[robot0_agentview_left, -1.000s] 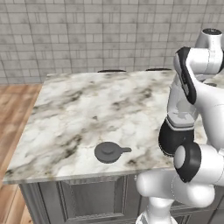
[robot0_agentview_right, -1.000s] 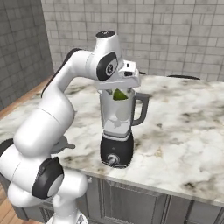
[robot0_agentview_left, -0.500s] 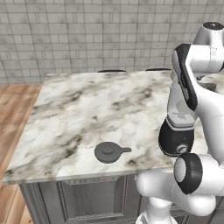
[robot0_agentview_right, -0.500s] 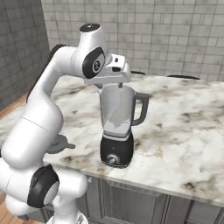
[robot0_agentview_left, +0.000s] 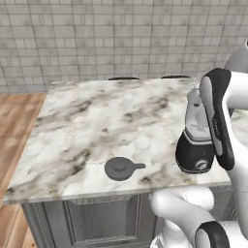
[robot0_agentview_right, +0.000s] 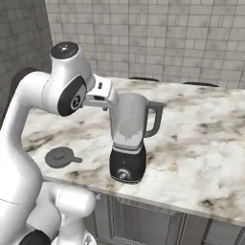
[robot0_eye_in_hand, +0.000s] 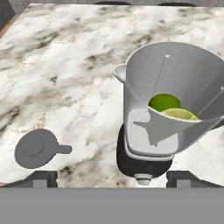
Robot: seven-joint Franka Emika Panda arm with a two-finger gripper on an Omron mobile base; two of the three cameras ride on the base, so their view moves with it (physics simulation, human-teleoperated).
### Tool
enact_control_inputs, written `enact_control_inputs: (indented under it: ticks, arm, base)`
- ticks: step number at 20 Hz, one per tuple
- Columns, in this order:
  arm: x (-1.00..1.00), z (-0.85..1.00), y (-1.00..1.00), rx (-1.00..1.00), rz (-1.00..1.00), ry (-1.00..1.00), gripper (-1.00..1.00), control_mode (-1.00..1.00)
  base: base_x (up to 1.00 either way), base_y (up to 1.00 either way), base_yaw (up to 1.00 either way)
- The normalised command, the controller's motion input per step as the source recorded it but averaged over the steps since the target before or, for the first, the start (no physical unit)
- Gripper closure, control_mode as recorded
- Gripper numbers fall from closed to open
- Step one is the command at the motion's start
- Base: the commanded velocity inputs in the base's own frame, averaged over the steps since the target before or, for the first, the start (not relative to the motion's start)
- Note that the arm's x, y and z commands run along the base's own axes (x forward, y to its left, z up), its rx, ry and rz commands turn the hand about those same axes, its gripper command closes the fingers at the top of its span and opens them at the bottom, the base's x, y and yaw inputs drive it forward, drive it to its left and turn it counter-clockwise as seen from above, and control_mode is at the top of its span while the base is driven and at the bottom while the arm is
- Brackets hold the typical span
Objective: Grab the lime and lemon wedge from the fridge, place them in the blender, close the lid, and turn on the blender to create a marinade.
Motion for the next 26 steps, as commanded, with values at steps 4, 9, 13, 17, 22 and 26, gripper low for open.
enact_control_inputs:
  ticks: [4, 9, 13, 17, 22, 26]
  arm:
    - [-0.32, -0.25, 1.0, 0.0, -0.01, 0.07, -1.0, -1.0]
    - [0.0, -0.11, 1.0, -0.02, -0.02, 0.34, -1.0, -1.0]
    - [0.01, -0.32, 0.86, 0.0, 0.0, 0.46, -1.0, -1.0]
    - [0.0, -0.35, 0.35, 0.0, 0.05, 0.2, -1.0, -1.0]
    - [0.03, -0.76, 0.4, 0.0, 0.0, 0.02, -1.0, -1.0]
    - [0.19, -0.72, 0.37, 0.0, 0.0, 0.0, -1.0, -1.0]
  base:
    - [0.0, 0.0, 0.0]
    - [0.0, 0.0, 0.0]
    - [0.0, 0.0, 0.0]
    - [0.0, 0.0, 0.0]
    - [0.0, 0.0, 0.0]
    - [0.0, 0.0, 0.0]
